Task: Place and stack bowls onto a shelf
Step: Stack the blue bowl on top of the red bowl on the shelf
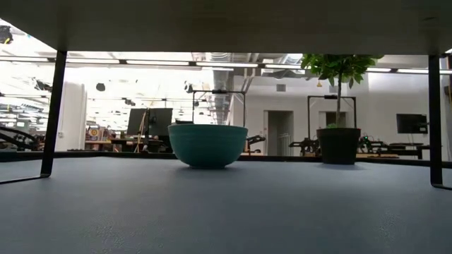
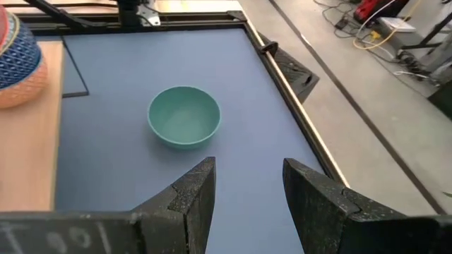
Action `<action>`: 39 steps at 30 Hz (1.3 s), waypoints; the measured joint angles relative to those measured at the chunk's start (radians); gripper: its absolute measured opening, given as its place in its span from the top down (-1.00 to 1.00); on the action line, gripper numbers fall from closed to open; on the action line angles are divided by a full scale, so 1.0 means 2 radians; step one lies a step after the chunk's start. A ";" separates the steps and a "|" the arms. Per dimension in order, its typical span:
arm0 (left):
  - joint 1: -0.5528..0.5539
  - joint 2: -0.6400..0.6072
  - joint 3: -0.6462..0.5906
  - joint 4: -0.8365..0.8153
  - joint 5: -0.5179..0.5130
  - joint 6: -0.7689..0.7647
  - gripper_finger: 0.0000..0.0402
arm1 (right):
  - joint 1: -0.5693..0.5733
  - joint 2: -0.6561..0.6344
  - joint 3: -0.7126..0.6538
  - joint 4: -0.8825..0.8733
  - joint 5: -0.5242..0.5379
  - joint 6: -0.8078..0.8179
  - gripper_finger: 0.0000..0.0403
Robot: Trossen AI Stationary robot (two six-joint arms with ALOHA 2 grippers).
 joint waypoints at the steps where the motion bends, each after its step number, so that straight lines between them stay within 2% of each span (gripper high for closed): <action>1: -0.009 0.001 0.004 0.000 0.001 0.000 1.00 | 0.000 0.000 0.000 0.000 -0.004 0.000 0.05; 6: -0.040 0.038 0.049 0.008 0.011 0.014 1.00 | 0.000 0.000 0.000 0.000 -0.008 0.000 0.05; 12: -0.059 0.122 0.146 -0.025 0.014 0.062 1.00 | 0.000 0.000 0.000 0.000 -0.009 -0.001 0.05; 16: -0.067 0.179 0.239 -0.105 0.014 0.059 1.00 | 0.000 0.000 0.000 -0.001 -0.009 -0.007 0.05; 21: -0.070 0.253 0.355 -0.231 0.015 0.021 1.00 | 0.000 0.000 0.000 -0.007 -0.009 -0.017 0.05; 26: -0.070 0.313 0.435 -0.326 0.028 -0.003 1.00 | -0.001 0.000 0.000 -0.008 -0.009 -0.025 0.05; 31: -0.074 0.347 0.469 -0.392 0.055 -0.078 1.00 | -0.001 0.000 0.000 -0.009 -0.009 -0.025 0.05; 39: -0.101 0.354 0.470 -0.412 0.076 -0.150 1.00 | -0.001 0.000 0.000 -0.013 -0.009 -0.024 0.05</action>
